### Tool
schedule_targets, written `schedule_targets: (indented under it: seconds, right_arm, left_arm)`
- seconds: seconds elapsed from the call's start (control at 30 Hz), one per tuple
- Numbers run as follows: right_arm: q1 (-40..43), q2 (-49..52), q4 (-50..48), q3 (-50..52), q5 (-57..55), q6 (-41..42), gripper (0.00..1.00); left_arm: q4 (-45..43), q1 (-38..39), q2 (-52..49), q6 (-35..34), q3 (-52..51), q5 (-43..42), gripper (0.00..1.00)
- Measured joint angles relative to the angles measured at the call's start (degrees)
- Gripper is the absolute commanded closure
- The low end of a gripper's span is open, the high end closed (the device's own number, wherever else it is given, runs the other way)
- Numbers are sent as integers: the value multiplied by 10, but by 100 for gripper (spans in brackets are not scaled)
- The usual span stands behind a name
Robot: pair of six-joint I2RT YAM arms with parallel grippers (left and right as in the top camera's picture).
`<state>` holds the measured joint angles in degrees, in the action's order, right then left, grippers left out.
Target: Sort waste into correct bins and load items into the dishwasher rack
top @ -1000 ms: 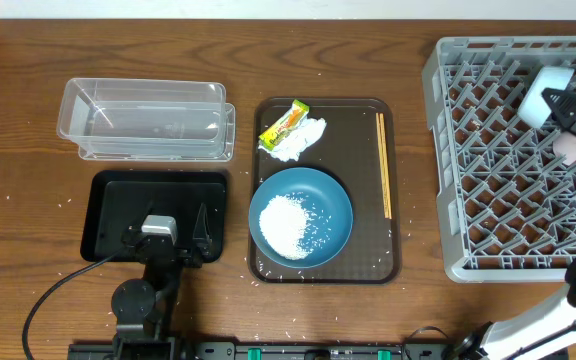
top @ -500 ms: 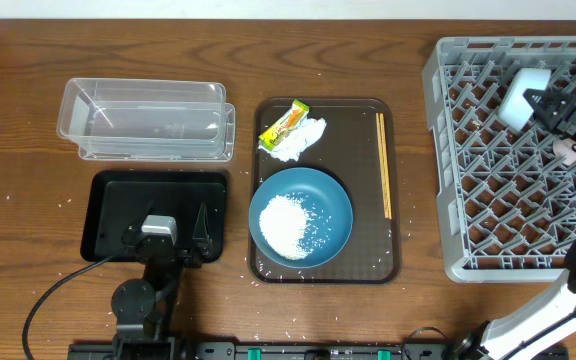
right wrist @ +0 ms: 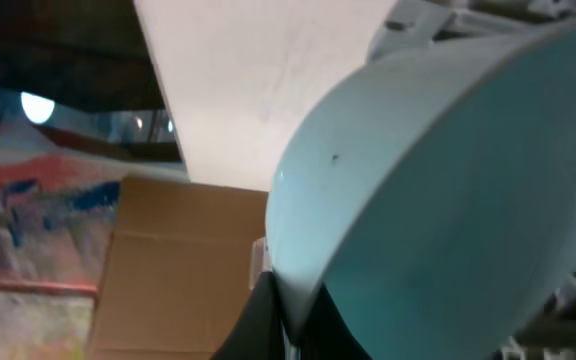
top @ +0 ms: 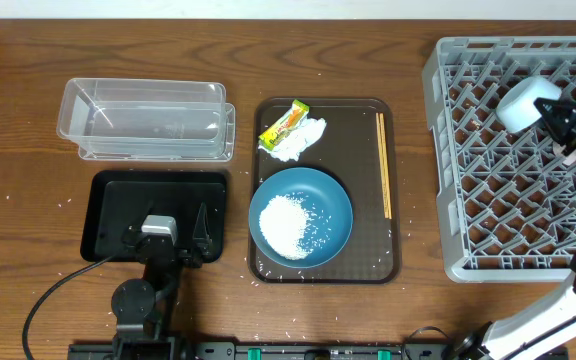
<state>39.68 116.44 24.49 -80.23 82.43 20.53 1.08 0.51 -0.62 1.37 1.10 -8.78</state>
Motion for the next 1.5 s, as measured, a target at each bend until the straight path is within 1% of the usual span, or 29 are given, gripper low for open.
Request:
schedule_targets:
  seconds: [0.07,0.13,0.2,0.23,0.27,0.3,0.33,0.37,0.4,0.57,0.7,0.77,0.83,0.87,0.9,0.97,1.07,1.17,1.33,1.5]
  right_arm:
    - [4,-6,31,-1,-12,-12,96]
    - [8,-17,58,-2,-33,-21,91]
    - [12,-34,89,-1,-70,-21,75]
    - [17,-45,104,1,-100,-20,66]
    - [21,-53,113,3,-123,-20,53]
    - [25,-62,122,5,-145,-21,30]
    - [28,-71,130,6,-168,-20,10]
    - [30,-83,139,7,-191,-21,1]
    - [31,-97,149,8,-212,-21,1]
    - [32,-178,186,9,-309,-20,1]
    - [32,-243,195,9,-362,-21,1]
    - [32,-269,195,9,-381,-21,6]
    - [31,-295,198,9,-402,-23,22]
    - [30,-303,198,9,-410,-24,34]
    - [24,-313,199,9,-430,-23,50]
    - [8,-322,199,9,-466,-24,71]
    - [-30,-321,200,9,-537,-24,92]
    - [-70,-308,192,9,-590,-23,99]
    - [-129,-254,180,9,-672,-12,99]
    - [-139,-194,149,9,-717,-5,99]
  left_arm:
    - [0,0,0,0,0,0,9]
    - [0,0,0,0,0,0,9]
    - [0,0,0,0,0,0,9]
    - [0,0,0,0,0,0,9]
    - [0,0,0,0,0,0,9]
    - [0,0,0,0,0,0,9]
    - [0,0,0,0,0,0,9]
    - [0,0,0,0,0,0,9]
    - [0,0,0,0,0,0,9]
    - [0,0,0,0,0,0,9]
    - [0,0,0,0,0,0,9]
    - [0,0,0,0,0,0,9]
    - [0,0,0,0,0,0,9]
    - [0,0,0,0,0,0,9]
    - [0,0,0,0,0,0,9]
    - [0,0,0,0,0,0,9]
    - [0,0,0,0,0,0,9]
    - [0,0,0,0,0,0,9]
    - [0,0,0,0,0,0,9]
    - [0,0,0,0,0,0,9]
